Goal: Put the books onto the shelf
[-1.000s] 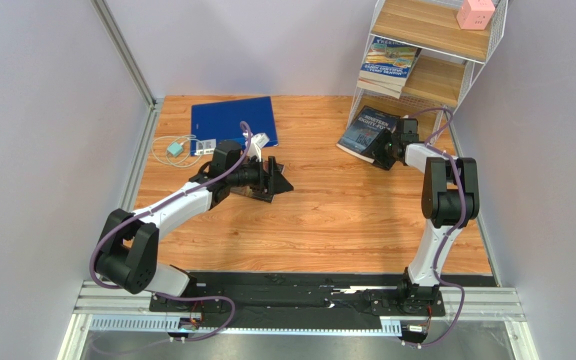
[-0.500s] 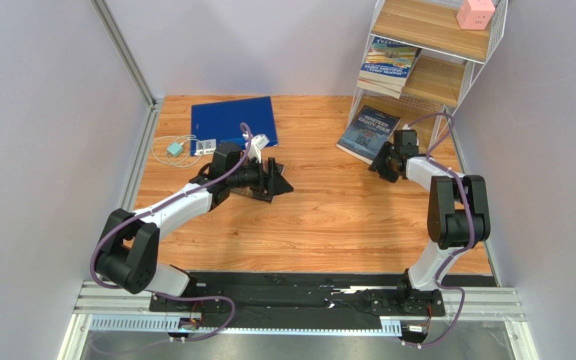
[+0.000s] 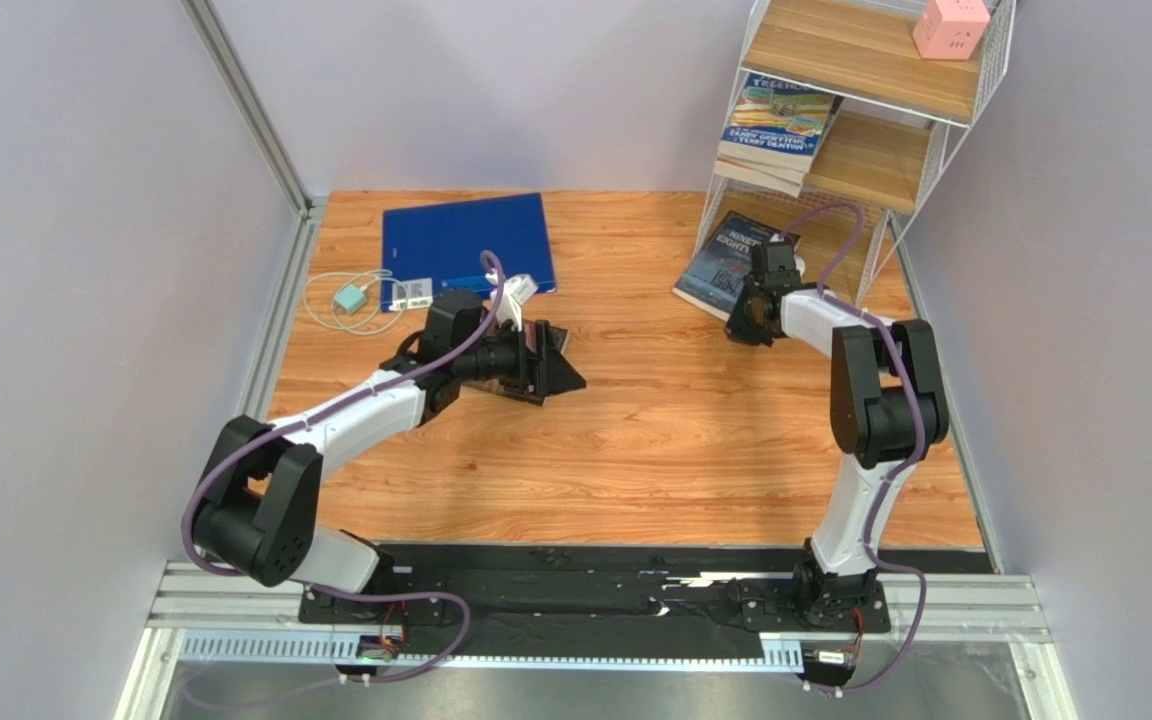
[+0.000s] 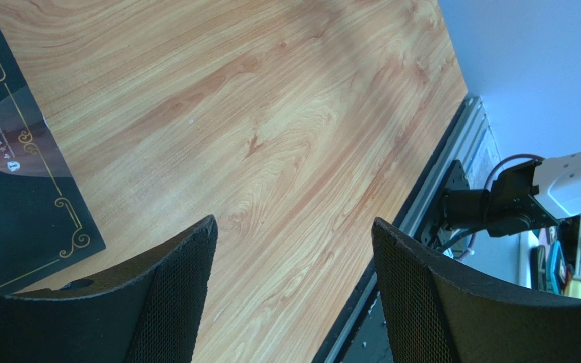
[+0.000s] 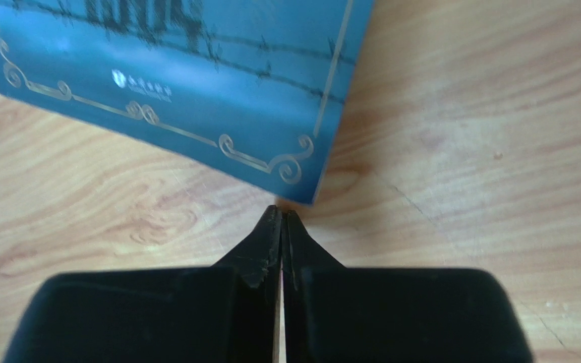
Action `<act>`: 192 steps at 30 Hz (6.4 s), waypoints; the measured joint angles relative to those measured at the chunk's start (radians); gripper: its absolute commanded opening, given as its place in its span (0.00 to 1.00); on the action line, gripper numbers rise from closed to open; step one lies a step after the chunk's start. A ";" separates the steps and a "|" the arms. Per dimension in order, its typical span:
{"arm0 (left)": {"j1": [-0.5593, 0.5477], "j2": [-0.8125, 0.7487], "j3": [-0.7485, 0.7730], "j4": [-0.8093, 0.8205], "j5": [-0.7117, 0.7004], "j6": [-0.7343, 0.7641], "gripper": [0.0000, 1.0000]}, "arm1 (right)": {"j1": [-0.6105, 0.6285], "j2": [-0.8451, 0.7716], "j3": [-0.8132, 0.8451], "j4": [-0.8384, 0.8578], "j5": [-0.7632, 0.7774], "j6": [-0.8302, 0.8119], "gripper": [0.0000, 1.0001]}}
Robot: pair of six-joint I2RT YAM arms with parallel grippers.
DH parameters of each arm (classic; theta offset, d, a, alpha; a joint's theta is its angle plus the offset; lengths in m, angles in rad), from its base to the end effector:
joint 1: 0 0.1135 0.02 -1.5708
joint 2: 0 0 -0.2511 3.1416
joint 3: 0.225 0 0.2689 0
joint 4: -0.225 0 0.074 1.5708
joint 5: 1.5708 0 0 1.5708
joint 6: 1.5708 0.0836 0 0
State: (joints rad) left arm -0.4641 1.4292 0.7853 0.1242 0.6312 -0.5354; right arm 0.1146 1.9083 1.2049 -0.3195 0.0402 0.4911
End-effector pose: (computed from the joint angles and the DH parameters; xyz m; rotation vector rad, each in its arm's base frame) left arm 0.2936 -0.2021 0.1824 0.3370 2.2073 -1.2384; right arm 0.4215 0.0451 0.0922 0.5014 2.5532 0.1681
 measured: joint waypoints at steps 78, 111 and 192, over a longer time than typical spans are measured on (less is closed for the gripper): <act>-0.011 0.013 -0.039 0.024 -0.005 0.000 0.79 | 0.030 0.206 0.366 -0.274 0.050 0.043 0.00; -0.013 0.009 -0.047 0.021 -0.021 0.003 0.79 | -0.053 0.383 0.665 -0.426 0.035 0.009 0.00; -0.019 -0.039 -0.070 -0.041 -0.084 0.041 0.83 | -0.184 0.095 0.066 0.094 -0.180 0.371 0.01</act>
State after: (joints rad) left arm -0.4828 1.3907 0.7151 0.0830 0.5472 -0.4946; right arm -0.0692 2.0033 1.2709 -0.2256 -0.1398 0.8623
